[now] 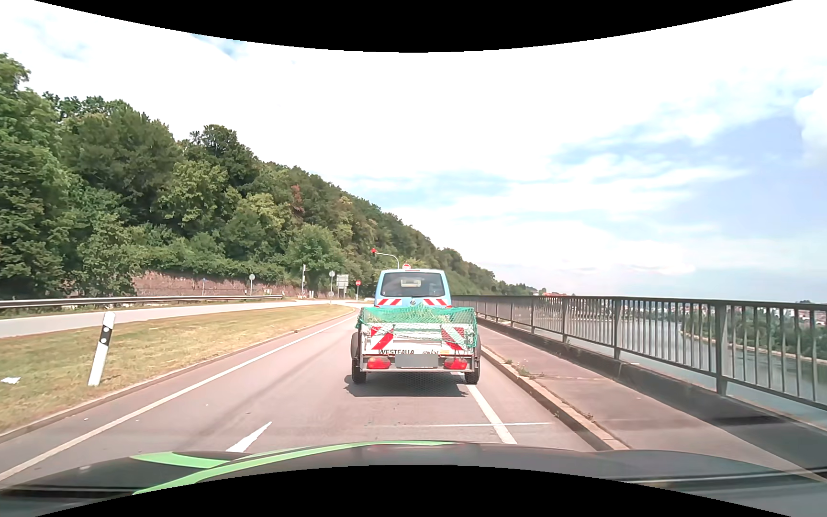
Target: Follow the waypoints while adhering to traffic rules and regulations
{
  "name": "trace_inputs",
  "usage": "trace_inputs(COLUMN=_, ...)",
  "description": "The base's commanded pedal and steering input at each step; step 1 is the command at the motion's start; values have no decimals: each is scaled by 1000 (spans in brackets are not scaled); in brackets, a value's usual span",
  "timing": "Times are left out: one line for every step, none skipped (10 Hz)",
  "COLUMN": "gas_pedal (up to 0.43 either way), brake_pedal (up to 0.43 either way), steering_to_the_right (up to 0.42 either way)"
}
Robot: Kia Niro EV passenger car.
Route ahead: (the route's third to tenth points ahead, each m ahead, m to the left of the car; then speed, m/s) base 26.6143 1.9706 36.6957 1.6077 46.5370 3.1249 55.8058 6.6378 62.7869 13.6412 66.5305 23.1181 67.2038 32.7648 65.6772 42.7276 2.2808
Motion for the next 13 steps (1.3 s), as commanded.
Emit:
trace_inputs(gas_pedal=0, brake_pedal=110, steering_to_the_right=-1)
trace_inputs(gas_pedal=0, brake_pedal=152, steering_to_the_right=-1)
trace_inputs(gas_pedal=0, brake_pedal=201, steering_to_the_right=-1)
trace_inputs(gas_pedal=0, brake_pedal=220, steering_to_the_right=-1)
trace_inputs(gas_pedal=0, brake_pedal=226, steering_to_the_right=-1)
trace_inputs(gas_pedal=0, brake_pedal=226, steering_to_the_right=-1)
trace_inputs(gas_pedal=0, brake_pedal=226, steering_to_the_right=-2)
trace_inputs(gas_pedal=0, brake_pedal=226, steering_to_the_right=-2)
trace_inputs(gas_pedal=0, brake_pedal=232, steering_to_the_right=-2)
trace_inputs(gas_pedal=0, brake_pedal=238, steering_to_the_right=-2)
trace_inputs(gas_pedal=0, brake_pedal=244, steering_to_the_right=-2)
trace_inputs(gas_pedal=0, brake_pedal=244, steering_to_the_right=-2)
trace_inputs(gas_pedal=0, brake_pedal=244, steering_to_the_right=-2)
